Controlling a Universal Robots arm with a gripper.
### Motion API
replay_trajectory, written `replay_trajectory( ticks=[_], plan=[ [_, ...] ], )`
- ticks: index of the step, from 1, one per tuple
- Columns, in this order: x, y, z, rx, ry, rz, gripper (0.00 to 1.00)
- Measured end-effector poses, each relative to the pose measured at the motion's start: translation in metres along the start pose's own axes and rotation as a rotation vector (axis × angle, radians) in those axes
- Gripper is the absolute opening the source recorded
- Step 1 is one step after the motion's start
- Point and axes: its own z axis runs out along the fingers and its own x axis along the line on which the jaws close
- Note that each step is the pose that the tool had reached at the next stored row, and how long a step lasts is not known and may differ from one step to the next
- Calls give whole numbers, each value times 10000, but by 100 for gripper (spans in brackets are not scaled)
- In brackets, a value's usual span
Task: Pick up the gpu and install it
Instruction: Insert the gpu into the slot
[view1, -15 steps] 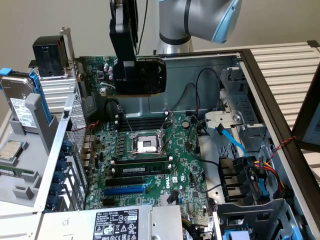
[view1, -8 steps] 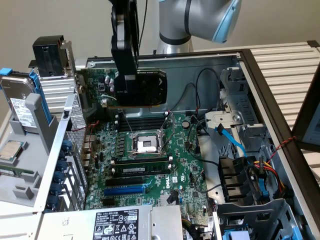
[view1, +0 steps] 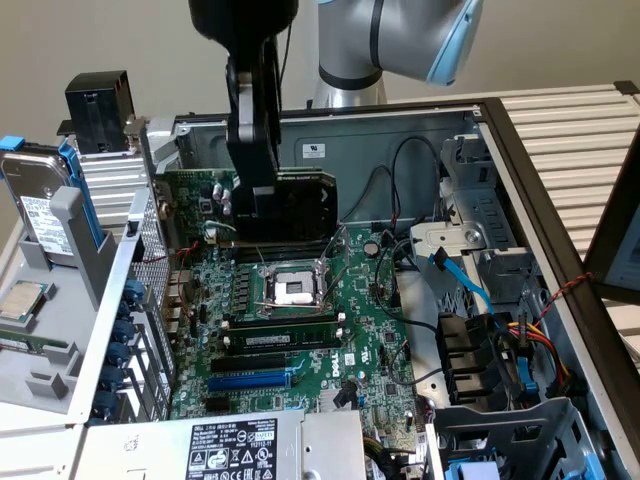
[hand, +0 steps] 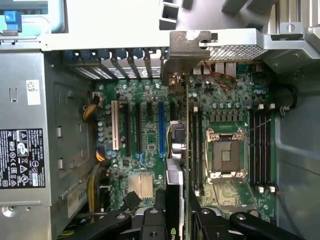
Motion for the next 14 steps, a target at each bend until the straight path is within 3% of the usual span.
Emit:
replay_trajectory(
  ticks=[5,8,11,14],
  plan=[
    [2,1,81,5,70,-29,27],
    [2,3,119,11,159,-72,27],
    [-15,6,152,23,299,-112,27],
    [-14,8,205,21,292,-167,27]
  ],
)
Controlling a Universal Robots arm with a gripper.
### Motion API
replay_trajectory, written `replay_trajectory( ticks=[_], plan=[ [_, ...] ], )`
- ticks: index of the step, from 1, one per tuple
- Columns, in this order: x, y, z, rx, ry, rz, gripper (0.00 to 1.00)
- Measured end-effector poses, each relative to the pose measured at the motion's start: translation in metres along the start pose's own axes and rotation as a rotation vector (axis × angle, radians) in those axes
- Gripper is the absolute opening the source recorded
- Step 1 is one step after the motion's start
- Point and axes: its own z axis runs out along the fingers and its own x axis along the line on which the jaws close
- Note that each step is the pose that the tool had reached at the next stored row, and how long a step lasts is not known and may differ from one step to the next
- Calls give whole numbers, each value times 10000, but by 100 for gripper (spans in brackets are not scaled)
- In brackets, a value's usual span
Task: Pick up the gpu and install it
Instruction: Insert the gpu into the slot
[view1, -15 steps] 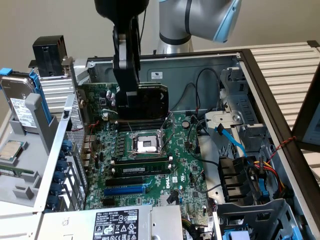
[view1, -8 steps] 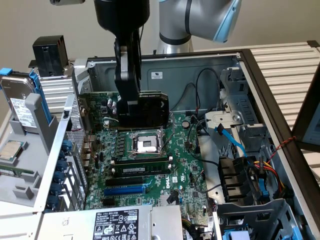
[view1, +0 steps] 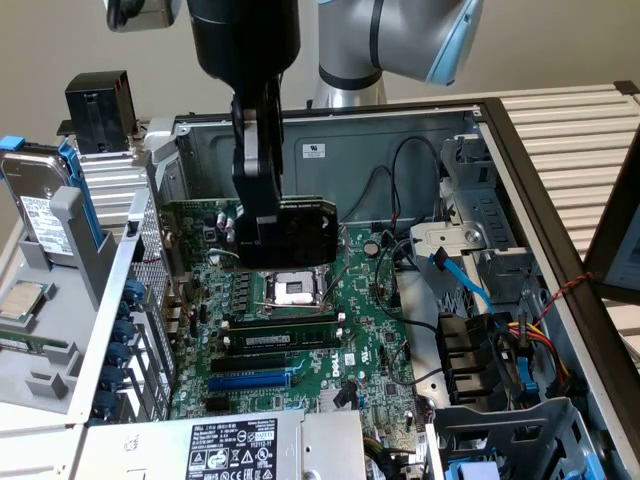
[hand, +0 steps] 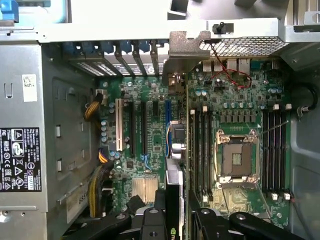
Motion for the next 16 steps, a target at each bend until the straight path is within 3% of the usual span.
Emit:
replay_trajectory(
  ticks=[16],
  plan=[
    [118,4,293,2,-14,-106,27]
  ],
)
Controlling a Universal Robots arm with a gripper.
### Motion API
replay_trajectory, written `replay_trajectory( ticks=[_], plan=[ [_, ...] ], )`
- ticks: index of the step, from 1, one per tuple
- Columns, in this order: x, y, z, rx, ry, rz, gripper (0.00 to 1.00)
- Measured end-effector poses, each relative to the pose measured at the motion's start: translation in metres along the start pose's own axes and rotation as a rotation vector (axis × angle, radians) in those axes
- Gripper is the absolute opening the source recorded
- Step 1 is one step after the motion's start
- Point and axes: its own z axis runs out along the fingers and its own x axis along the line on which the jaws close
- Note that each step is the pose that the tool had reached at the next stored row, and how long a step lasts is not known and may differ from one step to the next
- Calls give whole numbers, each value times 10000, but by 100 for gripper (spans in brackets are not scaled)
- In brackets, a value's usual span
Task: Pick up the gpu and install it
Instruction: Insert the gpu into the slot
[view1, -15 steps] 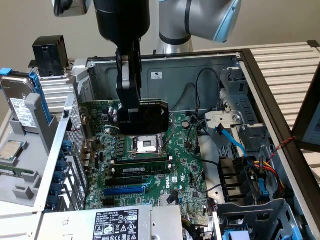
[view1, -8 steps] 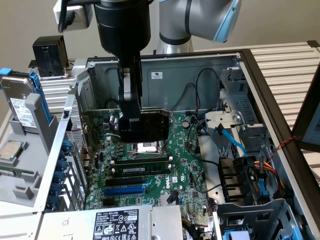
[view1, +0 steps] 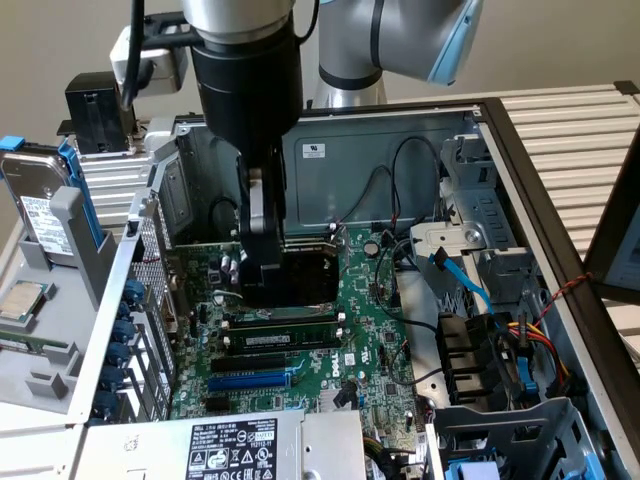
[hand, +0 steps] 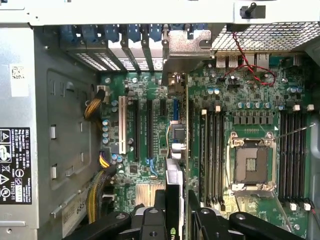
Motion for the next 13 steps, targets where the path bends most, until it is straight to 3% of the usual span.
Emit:
replay_trajectory(
  ticks=[5,13],
  plan=[
    [-70,14,57,-3,1,-5,27],
    [-72,108,171,-3,0,-9,27]
  ],
)
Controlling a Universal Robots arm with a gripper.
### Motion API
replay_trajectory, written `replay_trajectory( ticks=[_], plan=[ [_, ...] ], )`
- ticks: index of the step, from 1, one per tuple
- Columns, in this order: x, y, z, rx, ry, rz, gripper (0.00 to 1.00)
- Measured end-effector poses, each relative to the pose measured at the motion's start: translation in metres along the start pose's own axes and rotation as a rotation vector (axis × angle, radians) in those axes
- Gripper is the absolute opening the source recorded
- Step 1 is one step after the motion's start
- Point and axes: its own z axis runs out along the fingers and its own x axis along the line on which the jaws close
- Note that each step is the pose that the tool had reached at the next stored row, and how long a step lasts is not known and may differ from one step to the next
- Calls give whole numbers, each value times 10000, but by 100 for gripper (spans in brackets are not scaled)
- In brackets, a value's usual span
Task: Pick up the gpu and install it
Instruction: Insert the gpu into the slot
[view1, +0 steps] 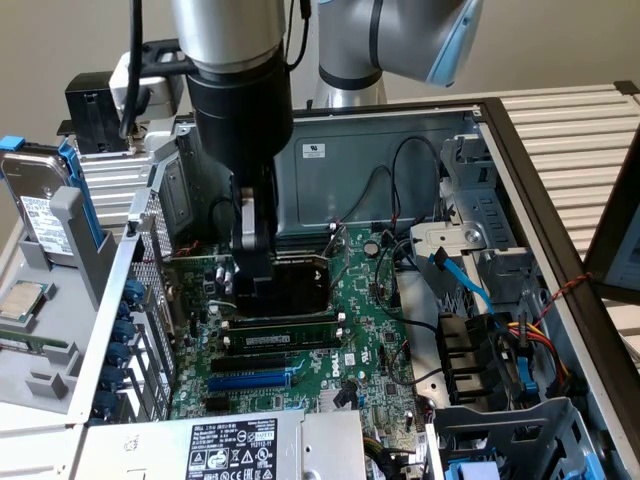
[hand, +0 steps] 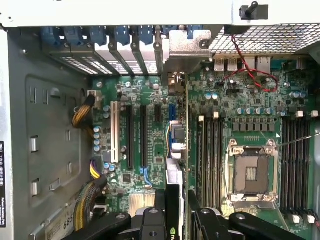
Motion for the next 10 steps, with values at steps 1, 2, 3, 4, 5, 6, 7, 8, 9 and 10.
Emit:
replay_trajectory(
  ticks=[1,2,3,4,5,6,7,8,9,10],
  plan=[
    [0,8,18,0,0,0,27],
    [0,10,38,-2,-1,0,27],
    [0,11,55,-4,0,-1,27],
    [-1,12,74,-5,1,-1,27],
    [-1,12,90,-8,1,-1,27],
    [-1,13,105,-11,1,0,27],
    [-1,14,113,-17,0,0,27],
    [-2,14,119,-21,1,0,27],
    [-1,14,120,-30,3,-1,27],
    [-1,14,120,-45,5,-2,27]
  ],
)
